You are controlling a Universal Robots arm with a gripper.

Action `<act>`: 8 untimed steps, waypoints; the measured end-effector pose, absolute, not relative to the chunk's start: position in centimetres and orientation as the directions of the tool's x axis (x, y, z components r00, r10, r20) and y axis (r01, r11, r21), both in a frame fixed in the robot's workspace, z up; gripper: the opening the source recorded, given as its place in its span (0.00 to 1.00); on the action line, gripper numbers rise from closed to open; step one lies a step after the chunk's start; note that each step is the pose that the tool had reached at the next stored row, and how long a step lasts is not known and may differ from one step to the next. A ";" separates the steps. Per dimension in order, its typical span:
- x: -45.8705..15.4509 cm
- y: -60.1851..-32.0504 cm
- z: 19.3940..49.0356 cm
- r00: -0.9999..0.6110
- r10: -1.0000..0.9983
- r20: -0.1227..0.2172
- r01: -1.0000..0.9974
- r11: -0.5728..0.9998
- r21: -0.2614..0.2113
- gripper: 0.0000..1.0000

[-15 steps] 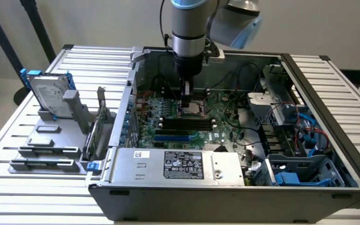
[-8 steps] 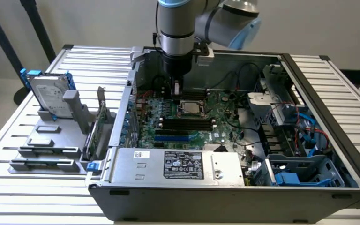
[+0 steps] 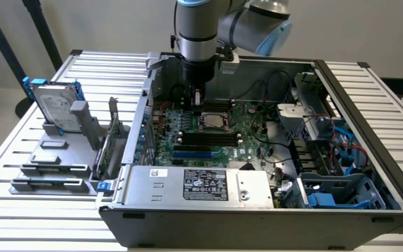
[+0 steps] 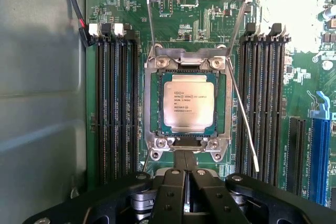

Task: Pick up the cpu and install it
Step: 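Place the cpu into insertion slot, then close the cpu cover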

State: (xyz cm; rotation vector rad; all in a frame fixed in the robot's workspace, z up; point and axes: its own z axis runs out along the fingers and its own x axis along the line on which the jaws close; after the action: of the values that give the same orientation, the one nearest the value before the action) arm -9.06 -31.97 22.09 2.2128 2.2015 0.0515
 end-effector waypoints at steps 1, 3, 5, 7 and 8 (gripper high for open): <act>-9.1 -32.0 22.1 0.005 1.000 0.009 0.999 -0.005 0.037 0.11; -9.1 -32.0 22.1 0.005 1.000 0.009 0.999 -0.005 0.037 0.11; -9.1 -32.0 22.1 0.005 1.000 0.010 0.999 -0.005 0.037 0.11; -9.1 -32.0 22.1 0.005 1.000 0.009 0.999 -0.005 0.037 0.11; -9.1 -32.0 22.1 0.005 1.000 0.009 0.999 -0.005 0.037 0.11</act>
State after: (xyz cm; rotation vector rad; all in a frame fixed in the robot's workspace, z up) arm -9.06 -31.97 22.09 2.2129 2.2015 0.0515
